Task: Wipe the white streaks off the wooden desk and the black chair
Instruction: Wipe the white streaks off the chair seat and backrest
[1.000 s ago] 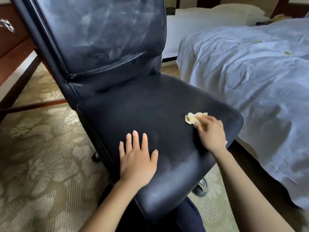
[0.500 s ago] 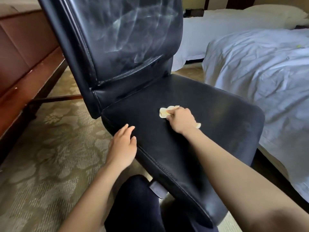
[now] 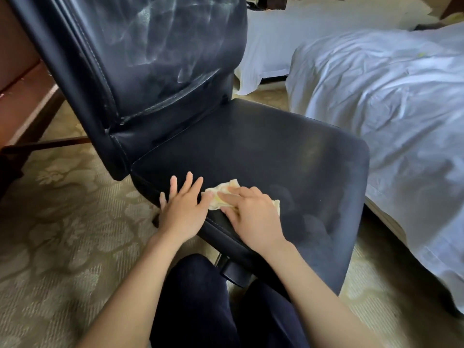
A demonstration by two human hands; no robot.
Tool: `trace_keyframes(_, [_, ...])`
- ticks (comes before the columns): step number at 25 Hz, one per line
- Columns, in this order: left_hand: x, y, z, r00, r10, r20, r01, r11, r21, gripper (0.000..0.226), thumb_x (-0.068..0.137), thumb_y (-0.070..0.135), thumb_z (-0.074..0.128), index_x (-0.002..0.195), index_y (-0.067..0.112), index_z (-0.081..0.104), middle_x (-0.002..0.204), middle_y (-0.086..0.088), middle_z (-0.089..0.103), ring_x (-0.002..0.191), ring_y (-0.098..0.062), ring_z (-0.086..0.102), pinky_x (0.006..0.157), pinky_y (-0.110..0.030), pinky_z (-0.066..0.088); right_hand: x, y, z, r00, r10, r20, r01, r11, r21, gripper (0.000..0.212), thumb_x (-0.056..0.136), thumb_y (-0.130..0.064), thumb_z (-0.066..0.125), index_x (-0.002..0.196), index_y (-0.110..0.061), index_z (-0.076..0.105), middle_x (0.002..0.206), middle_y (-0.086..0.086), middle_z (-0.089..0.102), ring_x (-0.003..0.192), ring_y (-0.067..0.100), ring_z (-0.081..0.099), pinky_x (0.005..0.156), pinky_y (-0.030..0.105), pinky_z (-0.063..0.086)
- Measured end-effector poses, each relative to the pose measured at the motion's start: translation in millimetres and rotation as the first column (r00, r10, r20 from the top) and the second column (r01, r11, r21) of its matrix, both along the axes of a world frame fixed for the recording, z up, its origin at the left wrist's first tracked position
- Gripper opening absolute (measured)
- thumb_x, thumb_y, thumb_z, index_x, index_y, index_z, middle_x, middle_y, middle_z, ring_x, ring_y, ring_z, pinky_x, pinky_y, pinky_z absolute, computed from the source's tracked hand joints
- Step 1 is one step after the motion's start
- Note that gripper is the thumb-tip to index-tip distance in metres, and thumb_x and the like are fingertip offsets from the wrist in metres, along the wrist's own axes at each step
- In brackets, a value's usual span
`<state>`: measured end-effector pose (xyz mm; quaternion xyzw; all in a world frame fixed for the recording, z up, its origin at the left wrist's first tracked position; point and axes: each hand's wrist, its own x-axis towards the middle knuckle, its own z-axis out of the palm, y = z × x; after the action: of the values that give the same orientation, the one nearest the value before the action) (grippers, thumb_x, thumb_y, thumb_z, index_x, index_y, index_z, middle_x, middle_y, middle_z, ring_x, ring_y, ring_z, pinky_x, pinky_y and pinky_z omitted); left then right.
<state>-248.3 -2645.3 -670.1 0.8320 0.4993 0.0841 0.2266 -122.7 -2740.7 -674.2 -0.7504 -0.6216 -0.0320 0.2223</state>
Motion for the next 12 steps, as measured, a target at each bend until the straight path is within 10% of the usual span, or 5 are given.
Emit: trace_keyframes(12, [22, -58, -6, 0.954, 0.046, -0.297, 0.028, 0.97, 0.24, 0.068, 0.095, 0.06, 0.01, 0.153, 0.025, 0.0, 0.161, -0.001, -0.003, 0.147, -0.03, -0.005, 0.117, -0.053, 0.0, 108, -73, -8, 0.89, -0.433, -0.141, 0.437, 0.899, -0.001, 0.03, 0.09, -0.032, 0.06, 0.119, -0.024, 0.065, 0.117, 0.005, 0.064, 0.104, 0.031, 0.053, 0.089, 0.042, 0.043])
